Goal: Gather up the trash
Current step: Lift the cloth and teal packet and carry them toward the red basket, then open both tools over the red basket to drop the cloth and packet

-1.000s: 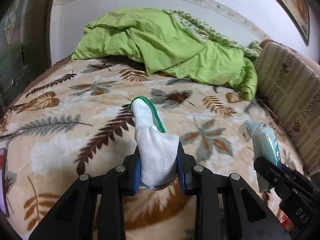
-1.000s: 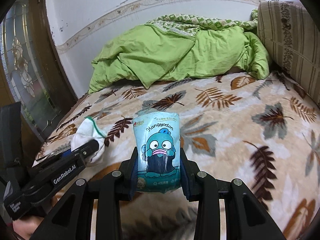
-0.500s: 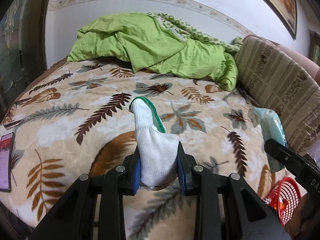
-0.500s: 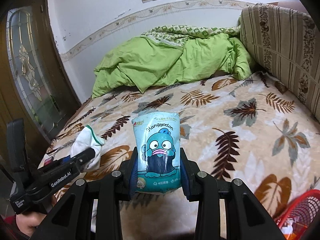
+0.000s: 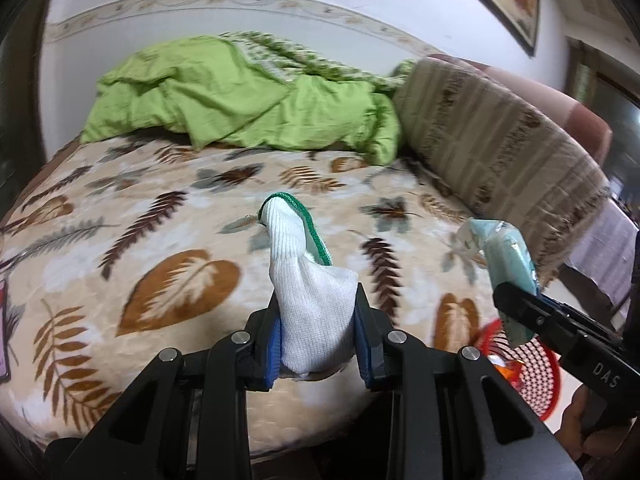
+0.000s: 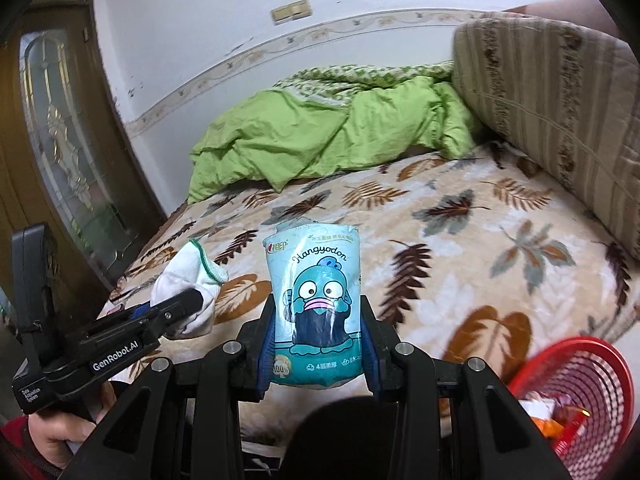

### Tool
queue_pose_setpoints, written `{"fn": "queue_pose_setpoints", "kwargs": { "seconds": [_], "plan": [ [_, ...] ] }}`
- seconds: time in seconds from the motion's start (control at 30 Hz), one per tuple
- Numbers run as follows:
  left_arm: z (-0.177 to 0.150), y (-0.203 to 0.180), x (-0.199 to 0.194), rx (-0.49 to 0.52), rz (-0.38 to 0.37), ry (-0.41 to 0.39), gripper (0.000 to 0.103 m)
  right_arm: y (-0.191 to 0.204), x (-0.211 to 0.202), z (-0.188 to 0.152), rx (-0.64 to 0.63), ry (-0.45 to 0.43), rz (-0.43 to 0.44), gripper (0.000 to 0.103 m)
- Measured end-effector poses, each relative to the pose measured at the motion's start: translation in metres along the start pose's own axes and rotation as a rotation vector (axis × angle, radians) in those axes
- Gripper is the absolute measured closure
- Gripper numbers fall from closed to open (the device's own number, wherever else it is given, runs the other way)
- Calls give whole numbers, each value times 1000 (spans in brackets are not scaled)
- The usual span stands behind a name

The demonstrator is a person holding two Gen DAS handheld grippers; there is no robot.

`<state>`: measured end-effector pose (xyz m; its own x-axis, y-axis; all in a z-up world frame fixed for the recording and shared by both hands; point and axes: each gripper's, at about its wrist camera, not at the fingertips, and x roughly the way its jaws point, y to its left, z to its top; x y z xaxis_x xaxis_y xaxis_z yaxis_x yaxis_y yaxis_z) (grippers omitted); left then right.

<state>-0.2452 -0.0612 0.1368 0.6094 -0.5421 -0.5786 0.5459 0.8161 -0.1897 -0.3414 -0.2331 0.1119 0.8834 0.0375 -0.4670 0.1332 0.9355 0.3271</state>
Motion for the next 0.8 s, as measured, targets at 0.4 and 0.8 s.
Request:
{"fn": "queue_pose_setpoints", "kwargs": {
  "seconds": [0.4, 0.8],
  "plan": [
    [-4, -69, 26, 130, -141, 65, 74, -58, -36, -13, 107, 5, -133, 64],
    [-9, -149, 53, 223, -420, 200, 74, -130, -86, -27, 254, 7, -312, 64]
  ]
}}
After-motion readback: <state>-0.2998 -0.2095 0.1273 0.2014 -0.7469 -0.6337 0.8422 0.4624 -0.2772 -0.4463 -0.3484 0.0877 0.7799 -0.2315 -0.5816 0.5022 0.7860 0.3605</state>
